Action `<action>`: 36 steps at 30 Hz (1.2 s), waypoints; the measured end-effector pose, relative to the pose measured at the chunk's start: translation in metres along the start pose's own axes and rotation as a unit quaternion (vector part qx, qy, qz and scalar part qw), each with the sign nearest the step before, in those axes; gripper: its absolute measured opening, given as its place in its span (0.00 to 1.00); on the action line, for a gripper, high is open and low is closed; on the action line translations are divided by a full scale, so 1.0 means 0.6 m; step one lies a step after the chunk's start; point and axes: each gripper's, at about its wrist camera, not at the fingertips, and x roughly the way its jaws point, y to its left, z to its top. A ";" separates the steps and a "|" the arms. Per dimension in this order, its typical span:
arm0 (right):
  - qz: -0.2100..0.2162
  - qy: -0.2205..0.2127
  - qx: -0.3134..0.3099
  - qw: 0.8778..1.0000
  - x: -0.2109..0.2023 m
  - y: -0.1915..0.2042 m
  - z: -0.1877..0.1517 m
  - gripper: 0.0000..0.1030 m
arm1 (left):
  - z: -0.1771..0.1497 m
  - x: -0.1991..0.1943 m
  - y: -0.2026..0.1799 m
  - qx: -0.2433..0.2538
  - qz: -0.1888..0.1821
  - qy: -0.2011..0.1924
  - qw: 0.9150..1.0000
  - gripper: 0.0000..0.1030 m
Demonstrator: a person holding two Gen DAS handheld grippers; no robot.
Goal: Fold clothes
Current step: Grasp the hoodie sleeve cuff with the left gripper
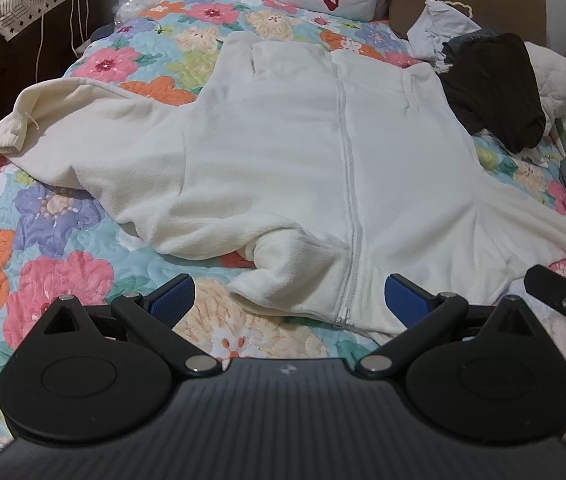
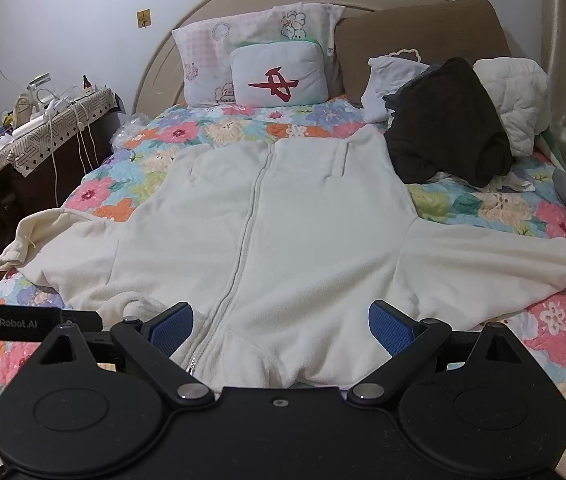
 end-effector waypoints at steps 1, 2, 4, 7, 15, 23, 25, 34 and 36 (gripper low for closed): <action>0.000 -0.004 0.000 1.000 0.001 0.002 -0.001 0.94 | 0.000 0.001 0.004 0.000 0.005 -0.004 1.000 1.00; -0.001 -0.018 0.002 1.000 0.002 0.005 -0.002 0.94 | -0.002 0.001 0.008 0.003 0.018 -0.012 1.000 1.00; 0.001 -0.038 0.008 0.999 0.009 0.014 -0.008 0.94 | -0.002 0.005 0.015 0.012 0.048 -0.026 0.998 1.00; 0.006 -0.060 0.018 0.998 0.028 0.033 -0.020 0.94 | 0.004 0.023 0.046 0.017 0.031 -0.001 0.999 1.00; 0.083 -0.028 -0.049 0.995 0.081 0.139 -0.019 0.88 | 0.039 0.068 0.222 -0.067 0.038 0.008 0.997 0.97; 0.144 0.008 -0.108 0.984 0.128 0.237 -0.016 0.70 | 0.029 0.119 0.443 -0.313 -0.052 -0.032 0.948 0.75; 0.145 0.014 -0.118 0.982 0.141 0.250 -0.014 0.62 | 0.031 0.138 0.469 -0.329 -0.052 -0.030 0.943 0.72; 0.150 0.050 -0.109 0.981 0.196 0.248 -0.007 0.27 | 0.035 0.226 0.506 -0.381 -0.079 -0.031 0.921 0.71; 0.148 0.054 -0.104 0.982 0.210 0.247 -0.002 0.33 | 0.044 0.242 0.509 -0.384 -0.077 -0.037 0.919 0.74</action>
